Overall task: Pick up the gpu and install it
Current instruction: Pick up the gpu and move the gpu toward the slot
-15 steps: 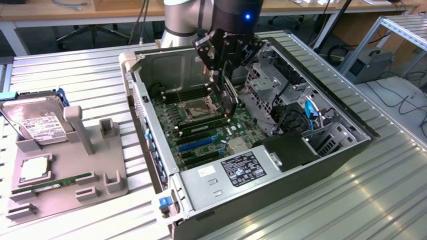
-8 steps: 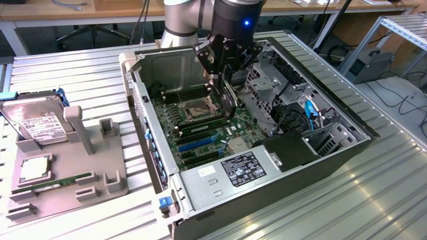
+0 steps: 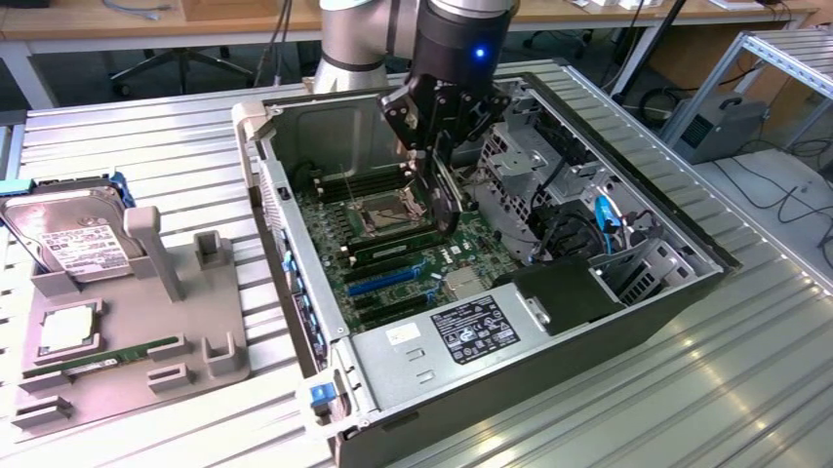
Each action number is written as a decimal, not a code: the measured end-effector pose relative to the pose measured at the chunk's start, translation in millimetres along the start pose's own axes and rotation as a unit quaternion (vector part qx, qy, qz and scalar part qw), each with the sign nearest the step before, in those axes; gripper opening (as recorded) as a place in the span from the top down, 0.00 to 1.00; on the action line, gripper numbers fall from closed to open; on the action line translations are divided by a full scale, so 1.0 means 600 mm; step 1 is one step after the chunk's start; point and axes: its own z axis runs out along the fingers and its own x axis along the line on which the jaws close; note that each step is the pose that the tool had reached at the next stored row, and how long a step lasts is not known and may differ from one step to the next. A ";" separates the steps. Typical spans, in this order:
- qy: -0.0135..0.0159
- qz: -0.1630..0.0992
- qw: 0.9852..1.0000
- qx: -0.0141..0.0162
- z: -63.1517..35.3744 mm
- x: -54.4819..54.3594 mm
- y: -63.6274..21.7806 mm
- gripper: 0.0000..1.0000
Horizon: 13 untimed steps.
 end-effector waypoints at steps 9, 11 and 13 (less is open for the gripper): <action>0.000 0.000 1.000 0.000 0.015 -0.002 0.000 0.73; 0.000 0.000 1.000 0.000 0.018 -0.003 0.000 0.73; 0.000 0.000 1.000 0.000 0.022 -0.004 0.000 0.73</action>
